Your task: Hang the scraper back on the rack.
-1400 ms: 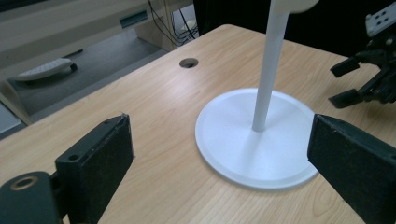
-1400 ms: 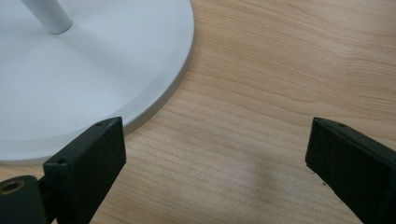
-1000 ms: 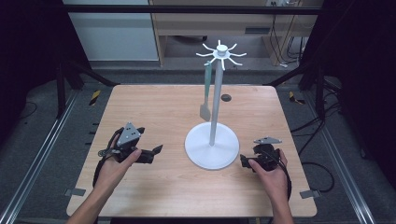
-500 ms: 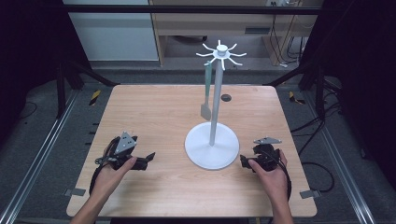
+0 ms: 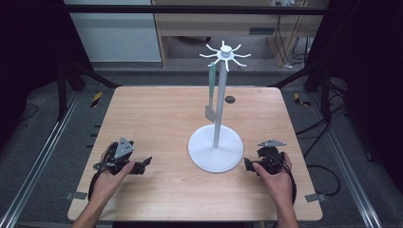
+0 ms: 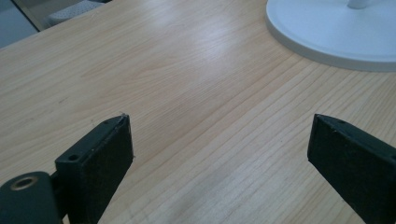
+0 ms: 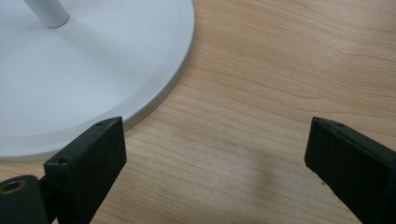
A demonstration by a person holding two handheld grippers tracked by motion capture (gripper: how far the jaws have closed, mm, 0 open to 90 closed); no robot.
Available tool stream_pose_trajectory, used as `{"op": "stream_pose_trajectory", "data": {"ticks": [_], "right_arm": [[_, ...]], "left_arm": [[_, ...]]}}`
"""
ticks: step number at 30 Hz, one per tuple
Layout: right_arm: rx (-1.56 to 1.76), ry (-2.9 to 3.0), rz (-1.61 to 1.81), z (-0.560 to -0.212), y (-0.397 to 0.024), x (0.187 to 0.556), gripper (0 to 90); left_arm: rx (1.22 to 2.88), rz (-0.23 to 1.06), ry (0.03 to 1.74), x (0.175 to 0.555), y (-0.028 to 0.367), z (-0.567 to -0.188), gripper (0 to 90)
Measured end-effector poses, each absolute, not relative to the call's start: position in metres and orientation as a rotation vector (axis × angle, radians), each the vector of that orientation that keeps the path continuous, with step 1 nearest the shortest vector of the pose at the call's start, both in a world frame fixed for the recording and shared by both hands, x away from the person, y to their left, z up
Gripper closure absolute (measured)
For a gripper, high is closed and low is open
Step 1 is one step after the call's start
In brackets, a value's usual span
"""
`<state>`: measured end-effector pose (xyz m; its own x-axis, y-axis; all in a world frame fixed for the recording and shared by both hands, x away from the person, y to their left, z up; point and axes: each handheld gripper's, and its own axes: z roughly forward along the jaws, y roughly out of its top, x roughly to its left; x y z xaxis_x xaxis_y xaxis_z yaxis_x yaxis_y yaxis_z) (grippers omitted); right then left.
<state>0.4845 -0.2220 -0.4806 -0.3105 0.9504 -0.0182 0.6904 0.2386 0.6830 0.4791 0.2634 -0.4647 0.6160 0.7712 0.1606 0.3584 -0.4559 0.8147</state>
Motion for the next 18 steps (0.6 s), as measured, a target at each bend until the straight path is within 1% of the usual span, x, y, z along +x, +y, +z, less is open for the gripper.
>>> {"op": "stream_pose_trajectory", "data": {"ticks": [6, 12, 18], "right_arm": [[1.5, 2.086, 0.808, -0.481, -0.222, 0.484, 5.8], [1.495, 2.094, 0.81, -0.481, -0.221, 0.485, 5.8], [1.486, 2.1, 0.806, -0.481, -0.22, 0.486, 5.8]], "left_arm": [[2.037, 0.688, 0.931, 0.48, 0.277, -0.474, 6.4], [1.99, 0.698, 0.977, 0.481, 0.29, -0.472, 6.4], [1.989, 0.697, 0.981, 0.481, 0.291, -0.472, 6.3]]}}
